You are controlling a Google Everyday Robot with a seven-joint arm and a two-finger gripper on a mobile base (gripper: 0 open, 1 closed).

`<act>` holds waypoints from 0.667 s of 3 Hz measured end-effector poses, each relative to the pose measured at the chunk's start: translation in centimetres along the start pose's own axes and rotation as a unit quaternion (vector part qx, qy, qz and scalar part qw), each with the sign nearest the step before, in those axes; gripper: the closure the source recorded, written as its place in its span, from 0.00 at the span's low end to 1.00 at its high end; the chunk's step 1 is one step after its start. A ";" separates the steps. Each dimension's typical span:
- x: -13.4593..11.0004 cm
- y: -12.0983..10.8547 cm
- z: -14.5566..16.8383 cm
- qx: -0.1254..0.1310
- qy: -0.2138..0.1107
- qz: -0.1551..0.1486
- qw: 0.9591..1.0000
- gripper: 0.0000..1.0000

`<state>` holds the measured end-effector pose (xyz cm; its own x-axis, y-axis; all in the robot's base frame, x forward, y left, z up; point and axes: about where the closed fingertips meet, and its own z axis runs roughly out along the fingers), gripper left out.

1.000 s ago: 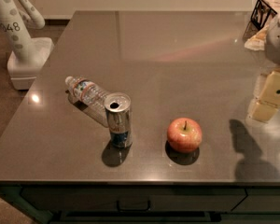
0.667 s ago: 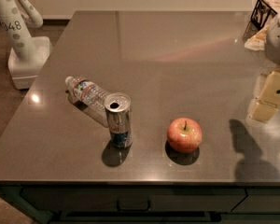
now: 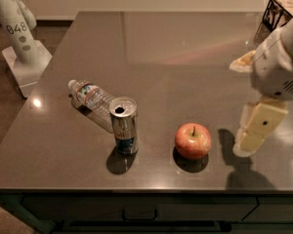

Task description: Pick apple

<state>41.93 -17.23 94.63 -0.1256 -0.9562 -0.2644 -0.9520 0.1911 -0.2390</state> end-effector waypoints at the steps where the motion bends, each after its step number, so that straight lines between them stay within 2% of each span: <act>1: -1.1 1.4 2.4 -0.012 -0.013 -0.012 1.000 0.00; 2: -2.3 2.7 4.6 -0.029 -0.031 -0.027 0.999 0.00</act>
Offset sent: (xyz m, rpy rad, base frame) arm -0.0153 0.0605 -0.0727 0.0917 0.0609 0.1385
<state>40.92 -13.47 90.24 -0.0570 -0.9491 -0.3097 -0.9717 0.1239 -0.2009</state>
